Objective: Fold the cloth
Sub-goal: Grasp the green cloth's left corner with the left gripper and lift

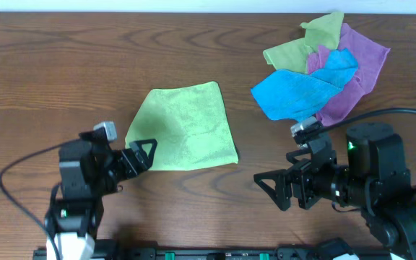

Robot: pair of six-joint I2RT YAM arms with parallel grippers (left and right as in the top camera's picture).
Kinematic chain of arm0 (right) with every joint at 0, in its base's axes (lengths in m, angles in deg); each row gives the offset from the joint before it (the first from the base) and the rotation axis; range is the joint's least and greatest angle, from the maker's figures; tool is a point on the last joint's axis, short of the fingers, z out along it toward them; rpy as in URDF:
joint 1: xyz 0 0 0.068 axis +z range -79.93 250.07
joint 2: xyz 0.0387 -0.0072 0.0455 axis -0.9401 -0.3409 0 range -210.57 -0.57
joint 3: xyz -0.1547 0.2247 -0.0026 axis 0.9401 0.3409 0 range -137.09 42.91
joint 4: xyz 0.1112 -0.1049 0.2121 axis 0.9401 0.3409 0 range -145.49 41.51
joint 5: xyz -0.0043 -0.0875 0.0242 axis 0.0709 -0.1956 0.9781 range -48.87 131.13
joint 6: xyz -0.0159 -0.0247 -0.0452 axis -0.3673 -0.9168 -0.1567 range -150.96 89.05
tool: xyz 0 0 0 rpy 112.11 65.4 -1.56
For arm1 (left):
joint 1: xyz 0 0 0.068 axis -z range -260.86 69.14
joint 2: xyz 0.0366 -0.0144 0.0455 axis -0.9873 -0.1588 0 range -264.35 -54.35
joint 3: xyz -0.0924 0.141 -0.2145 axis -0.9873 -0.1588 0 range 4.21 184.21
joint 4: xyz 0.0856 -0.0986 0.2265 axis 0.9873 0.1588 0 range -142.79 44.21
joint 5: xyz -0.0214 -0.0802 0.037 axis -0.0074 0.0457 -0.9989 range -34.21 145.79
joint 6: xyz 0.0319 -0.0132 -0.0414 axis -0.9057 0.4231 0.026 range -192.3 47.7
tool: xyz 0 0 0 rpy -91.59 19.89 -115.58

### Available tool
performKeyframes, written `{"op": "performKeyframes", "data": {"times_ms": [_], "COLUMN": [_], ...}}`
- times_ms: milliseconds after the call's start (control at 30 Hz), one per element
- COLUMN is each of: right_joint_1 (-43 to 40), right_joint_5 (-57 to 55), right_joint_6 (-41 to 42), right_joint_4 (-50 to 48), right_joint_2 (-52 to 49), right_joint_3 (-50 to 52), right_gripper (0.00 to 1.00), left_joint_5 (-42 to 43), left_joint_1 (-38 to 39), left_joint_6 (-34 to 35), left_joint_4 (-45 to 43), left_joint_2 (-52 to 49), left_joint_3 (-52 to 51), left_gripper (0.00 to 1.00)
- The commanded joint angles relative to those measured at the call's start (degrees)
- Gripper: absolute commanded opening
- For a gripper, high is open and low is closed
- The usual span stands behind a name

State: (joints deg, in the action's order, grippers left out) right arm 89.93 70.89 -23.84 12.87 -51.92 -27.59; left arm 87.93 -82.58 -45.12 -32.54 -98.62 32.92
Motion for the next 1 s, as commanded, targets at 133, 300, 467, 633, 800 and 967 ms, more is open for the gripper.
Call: {"op": "performKeyframes", "data": {"times_ms": [133,300,467,633,800,967], "right_joint_1": [0.4,0.4,0.4,0.4,0.4,0.4], "right_joint_5": [0.0,0.0,0.0,0.0,0.0,0.0], "right_joint_6": [-3.6,-5.4,-6.7,-7.0,-7.5,-7.5], "right_joint_4": [0.0,0.5,0.4,0.4,0.4,0.4], "right_joint_2": [0.0,0.0,0.0,0.0,0.0,0.0], "right_joint_3": [-0.7,-0.7,-0.7,-0.7,-0.7,-0.7], "right_gripper": [0.99,0.99,0.99,0.99,0.99,0.99], "left_joint_5": [-9.5,-3.5,-2.6,-2.5,-2.3,-2.1], "left_joint_1": [-1.8,-5.0,-5.8,-5.8,-5.8,-5.8], "left_joint_6": [-10.5,-11.9,-12.0,-11.9,-11.5,-9.7], "left_joint_4": [1.6,-1.3,-4.1,-6.1,-8.3,-12.2], "left_joint_2": [-18.1,-27.5,-31.9,-36.2,-41.2,-44.2], "left_joint_3": [5.9,5.9,5.9,5.9,5.9,5.9], "left_gripper": [0.95,0.96,0.98,0.98,0.98,0.98]}}
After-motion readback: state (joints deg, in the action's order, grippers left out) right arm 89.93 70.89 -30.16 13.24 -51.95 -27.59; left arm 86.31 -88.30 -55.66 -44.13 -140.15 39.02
